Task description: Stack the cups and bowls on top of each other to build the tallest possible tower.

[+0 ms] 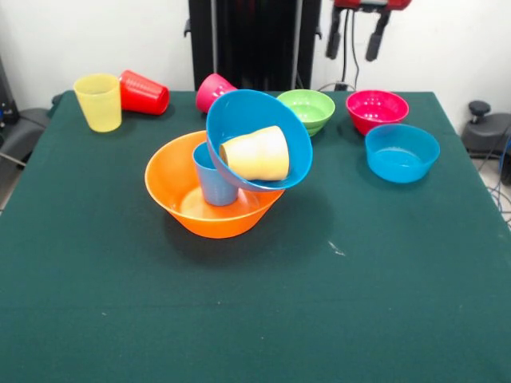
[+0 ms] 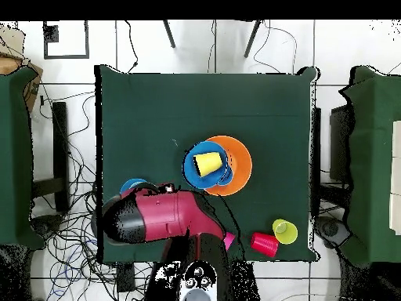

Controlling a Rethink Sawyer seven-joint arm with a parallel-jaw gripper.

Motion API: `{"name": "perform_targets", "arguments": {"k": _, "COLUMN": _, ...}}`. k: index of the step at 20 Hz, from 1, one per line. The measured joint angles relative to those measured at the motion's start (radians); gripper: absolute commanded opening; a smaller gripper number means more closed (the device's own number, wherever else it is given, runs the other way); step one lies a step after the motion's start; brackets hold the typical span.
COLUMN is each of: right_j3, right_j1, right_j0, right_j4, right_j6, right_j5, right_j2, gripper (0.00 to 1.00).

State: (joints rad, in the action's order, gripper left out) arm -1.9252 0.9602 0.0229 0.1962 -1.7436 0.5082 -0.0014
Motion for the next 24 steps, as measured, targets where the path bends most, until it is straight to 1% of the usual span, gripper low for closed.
{"name": "perform_targets", "arguments": {"k": 5, "right_j3": 0.011, "right_j1": -0.004, "right_j0": -0.051, "right_j4": -0.014, "right_j6": 0.0, "right_j5": 0.028, "right_j2": -0.008, "gripper": 1.0}}
{"name": "perform_targets", "arguments": {"k": 6, "right_j3": 0.018, "right_j1": -0.01, "right_j0": -0.072, "right_j4": -0.018, "right_j6": 0.0, "right_j5": 0.035, "right_j2": -0.011, "gripper": 1.0}}
{"name": "perform_targets", "arguments": {"k": 9, "right_j3": 0.027, "right_j1": -0.02, "right_j0": -0.098, "right_j4": -0.026, "right_j6": 0.0, "right_j5": 0.035, "right_j2": -0.016, "gripper": 1.0}}
{"name": "perform_targets", "arguments": {"k": 12, "right_j3": 0.044, "right_j1": -0.043, "right_j0": -0.13, "right_j4": -0.053, "right_j6": -0.008, "right_j5": 0.035, "right_j2": -0.022, "gripper": 1.0}}
{"name": "perform_targets", "arguments": {"k": 17, "right_j3": 0.049, "right_j1": -0.076, "right_j0": -0.144, "right_j4": -0.097, "right_j6": -0.027, "right_j5": 0.035, "right_j2": -0.023, "gripper": 1.0}}
{"name": "perform_targets", "arguments": {"k": 24, "right_j3": 0.053, "right_j1": -0.125, "right_j0": -0.161, "right_j4": -0.104, "right_j6": -0.068, "right_j5": 0.035, "right_j2": -0.045, "gripper": 1.0}}
